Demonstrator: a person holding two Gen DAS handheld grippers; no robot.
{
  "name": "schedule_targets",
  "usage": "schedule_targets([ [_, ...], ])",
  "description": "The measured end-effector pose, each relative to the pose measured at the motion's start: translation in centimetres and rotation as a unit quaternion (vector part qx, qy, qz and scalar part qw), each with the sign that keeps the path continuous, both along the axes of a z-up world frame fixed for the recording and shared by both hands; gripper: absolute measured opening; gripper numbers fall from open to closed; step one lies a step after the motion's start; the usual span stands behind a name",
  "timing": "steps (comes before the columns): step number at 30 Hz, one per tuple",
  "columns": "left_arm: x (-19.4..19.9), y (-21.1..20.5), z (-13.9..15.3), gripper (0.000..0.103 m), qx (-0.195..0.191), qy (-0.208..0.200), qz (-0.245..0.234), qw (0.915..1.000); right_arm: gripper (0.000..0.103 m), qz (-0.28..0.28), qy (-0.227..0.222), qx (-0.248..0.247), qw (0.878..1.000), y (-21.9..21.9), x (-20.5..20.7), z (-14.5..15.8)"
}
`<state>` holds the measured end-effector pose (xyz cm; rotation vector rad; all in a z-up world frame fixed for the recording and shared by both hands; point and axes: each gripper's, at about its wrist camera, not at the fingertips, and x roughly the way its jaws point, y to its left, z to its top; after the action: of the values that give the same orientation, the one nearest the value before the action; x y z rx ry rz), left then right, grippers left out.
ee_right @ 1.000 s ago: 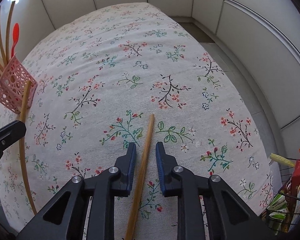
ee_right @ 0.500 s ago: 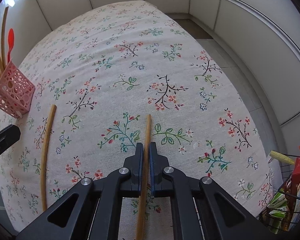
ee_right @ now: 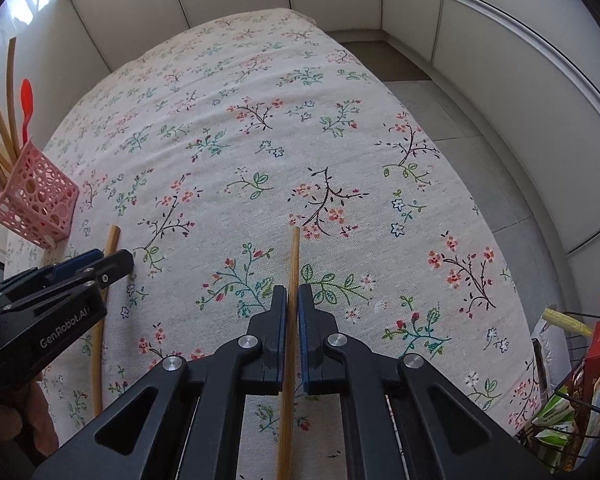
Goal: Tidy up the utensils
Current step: 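Lift both held chopsticks up over the pink holder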
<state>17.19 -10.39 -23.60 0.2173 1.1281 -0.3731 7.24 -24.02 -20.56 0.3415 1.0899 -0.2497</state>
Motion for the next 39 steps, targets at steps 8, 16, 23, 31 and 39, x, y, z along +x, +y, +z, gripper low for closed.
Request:
schedule_targets([
  [8,0.2,-0.2,0.4,0.007,0.029,-0.013,0.012,0.9994,0.006,0.006,-0.011,0.003,1.000,-0.1,0.3,0.9],
  [16,-3.4,1.1,6.6,0.007,-0.015,-0.103,0.004,0.9945,0.006,0.020,-0.061,-0.007,0.998,0.4,0.2,4.5],
  [23,-5.3,2.7,12.5,0.007,-0.068,-0.177,0.004,0.9818,0.006,0.038,-0.136,-0.021,0.990,1.2,-0.6,9.2],
  [31,-8.4,5.5,18.8,0.007,-0.129,-0.255,0.008,0.9583,0.005,0.055,-0.204,-0.017,0.977,2.2,-1.3,14.2],
  [39,-10.0,8.3,24.1,0.007,-0.166,-0.334,0.031,0.9272,0.005,0.080,-0.267,-0.022,0.960,3.7,-1.2,19.3],
])
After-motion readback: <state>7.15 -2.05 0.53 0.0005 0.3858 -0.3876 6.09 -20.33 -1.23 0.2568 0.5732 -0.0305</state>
